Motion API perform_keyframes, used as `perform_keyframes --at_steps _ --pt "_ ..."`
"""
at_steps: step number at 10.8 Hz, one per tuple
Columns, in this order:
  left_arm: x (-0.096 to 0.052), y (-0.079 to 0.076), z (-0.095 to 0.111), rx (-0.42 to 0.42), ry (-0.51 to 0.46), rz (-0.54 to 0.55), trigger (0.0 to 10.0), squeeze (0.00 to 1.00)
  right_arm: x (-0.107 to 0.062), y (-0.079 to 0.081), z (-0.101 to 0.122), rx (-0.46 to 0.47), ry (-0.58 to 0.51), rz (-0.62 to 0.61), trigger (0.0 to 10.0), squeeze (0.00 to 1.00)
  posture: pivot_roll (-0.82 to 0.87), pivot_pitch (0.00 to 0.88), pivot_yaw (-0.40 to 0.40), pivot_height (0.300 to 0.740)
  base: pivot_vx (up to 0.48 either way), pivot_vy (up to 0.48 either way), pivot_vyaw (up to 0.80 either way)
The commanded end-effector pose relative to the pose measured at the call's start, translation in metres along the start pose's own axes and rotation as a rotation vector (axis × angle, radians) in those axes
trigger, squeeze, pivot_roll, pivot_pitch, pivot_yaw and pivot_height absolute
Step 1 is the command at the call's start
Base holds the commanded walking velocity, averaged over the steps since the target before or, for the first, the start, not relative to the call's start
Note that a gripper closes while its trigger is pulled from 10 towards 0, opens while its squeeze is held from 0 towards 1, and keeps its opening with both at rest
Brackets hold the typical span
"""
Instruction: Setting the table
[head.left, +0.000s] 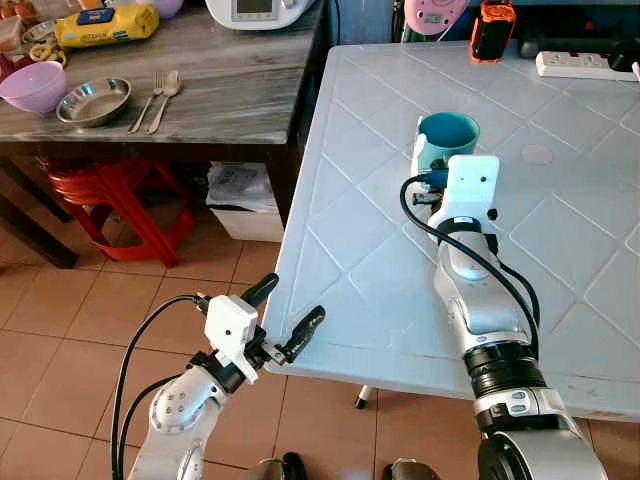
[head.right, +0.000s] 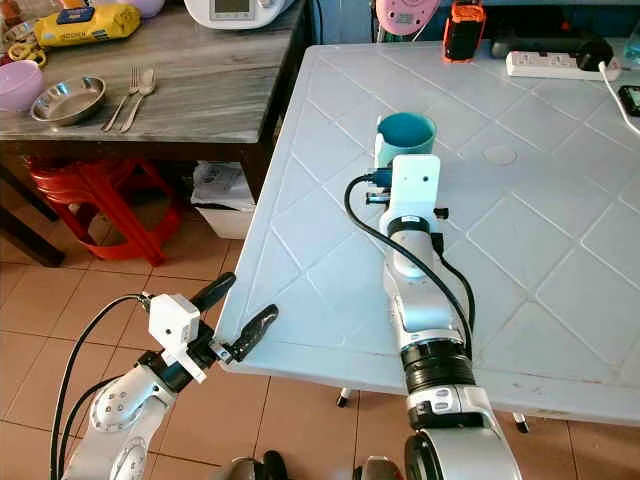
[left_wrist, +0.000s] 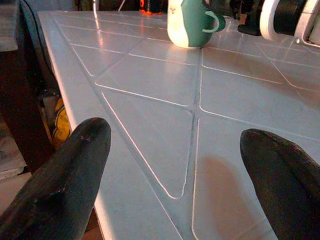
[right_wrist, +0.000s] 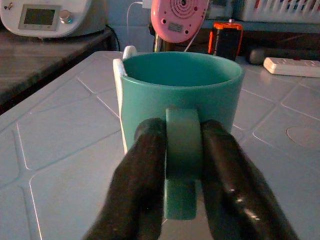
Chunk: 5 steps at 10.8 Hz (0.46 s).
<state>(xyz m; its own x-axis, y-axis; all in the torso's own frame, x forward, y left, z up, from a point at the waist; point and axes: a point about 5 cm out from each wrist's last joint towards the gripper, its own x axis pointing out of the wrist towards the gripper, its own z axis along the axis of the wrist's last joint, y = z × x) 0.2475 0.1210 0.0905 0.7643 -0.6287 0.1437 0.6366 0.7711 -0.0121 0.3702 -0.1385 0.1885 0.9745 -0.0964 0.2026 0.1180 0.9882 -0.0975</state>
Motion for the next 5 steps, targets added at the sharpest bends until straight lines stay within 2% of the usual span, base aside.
perform_keyframes --at_steps 1,5 --pt "-0.0054 0.0031 -0.0028 0.007 0.024 0.002 10.0 0.0 -0.003 0.0036 -0.0006 -0.002 -0.003 0.01 0.0 0.0 -0.12 0.185 0.11 0.74 0.0 0.0 0.0" --pt "-0.0062 0.0035 -0.0004 0.011 0.026 -0.005 10.0 0.0 -0.0056 0.0044 -0.0034 0.005 0.008 0.007 0.0 0.0 -0.12 0.184 0.119 0.74 0.0 0.0 0.0"
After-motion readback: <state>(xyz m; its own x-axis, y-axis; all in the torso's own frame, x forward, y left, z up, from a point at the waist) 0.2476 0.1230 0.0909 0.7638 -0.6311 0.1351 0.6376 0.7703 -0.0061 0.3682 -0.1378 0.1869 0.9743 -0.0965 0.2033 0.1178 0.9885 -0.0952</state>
